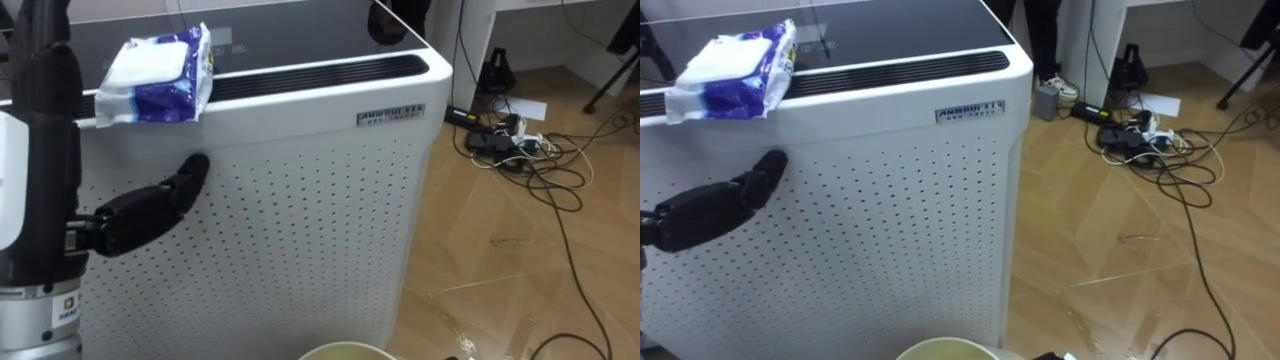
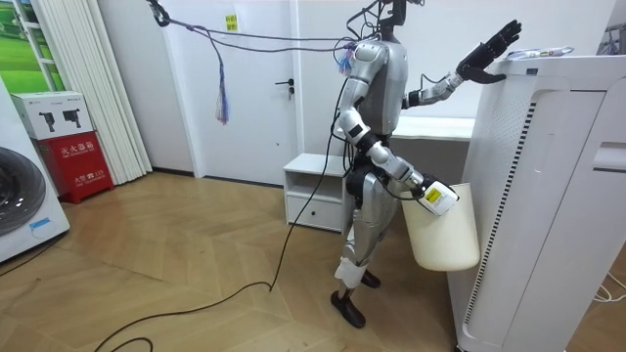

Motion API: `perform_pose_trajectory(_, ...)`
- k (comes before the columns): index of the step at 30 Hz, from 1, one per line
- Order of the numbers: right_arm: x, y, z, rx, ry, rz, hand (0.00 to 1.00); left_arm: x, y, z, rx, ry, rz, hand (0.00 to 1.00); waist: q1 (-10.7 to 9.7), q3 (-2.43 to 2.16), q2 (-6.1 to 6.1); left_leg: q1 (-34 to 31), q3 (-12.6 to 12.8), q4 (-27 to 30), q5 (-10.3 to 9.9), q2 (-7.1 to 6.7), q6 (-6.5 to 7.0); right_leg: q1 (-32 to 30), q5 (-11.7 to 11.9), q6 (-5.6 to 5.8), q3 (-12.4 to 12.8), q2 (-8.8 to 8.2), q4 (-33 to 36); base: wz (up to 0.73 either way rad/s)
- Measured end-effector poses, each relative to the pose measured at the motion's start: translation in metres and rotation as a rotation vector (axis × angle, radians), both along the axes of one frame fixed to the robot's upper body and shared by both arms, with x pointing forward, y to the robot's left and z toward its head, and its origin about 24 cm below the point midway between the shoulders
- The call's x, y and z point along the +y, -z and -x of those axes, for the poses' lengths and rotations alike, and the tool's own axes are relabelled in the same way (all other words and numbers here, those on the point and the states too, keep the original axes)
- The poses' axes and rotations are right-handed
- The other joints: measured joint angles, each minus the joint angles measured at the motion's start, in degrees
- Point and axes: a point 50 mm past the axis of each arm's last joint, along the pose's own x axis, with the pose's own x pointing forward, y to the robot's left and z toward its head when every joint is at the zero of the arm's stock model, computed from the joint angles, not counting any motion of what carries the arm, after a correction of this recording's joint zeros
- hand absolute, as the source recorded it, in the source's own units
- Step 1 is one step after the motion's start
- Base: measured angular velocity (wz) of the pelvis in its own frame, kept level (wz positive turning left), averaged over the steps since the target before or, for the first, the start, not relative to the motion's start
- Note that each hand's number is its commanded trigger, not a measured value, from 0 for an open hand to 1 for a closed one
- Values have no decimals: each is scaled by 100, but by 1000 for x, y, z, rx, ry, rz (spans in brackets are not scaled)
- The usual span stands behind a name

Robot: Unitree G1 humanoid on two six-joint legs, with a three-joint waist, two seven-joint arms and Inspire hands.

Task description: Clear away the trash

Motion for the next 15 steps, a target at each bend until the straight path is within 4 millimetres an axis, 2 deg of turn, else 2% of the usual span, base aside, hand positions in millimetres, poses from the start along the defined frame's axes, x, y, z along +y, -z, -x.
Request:
perform_pose_trajectory(7,-3,-1,0,2,-15,6,100,2,-2,0,2,-23,-86,0,134,0,0,-14,-20,2,7,-1,-7,2,0,0,-34,-7,3,1)
perform_pose_trajectory(12,-1,-2,-1,5,-39,-8,100,8,-5,1,-4,-72,-174,0,149,0,7,-10,-30,6,7,-3,-6,20,0,-1,-47,-3,3,1)
perform_pose_trajectory(15,0,-6,-3,-11,-53,-12,100,8,-6,0,-2,-84,-230,0,131,22,45,9,-35,9,7,-10,-6,69,0,0,-53,11,-7,1)
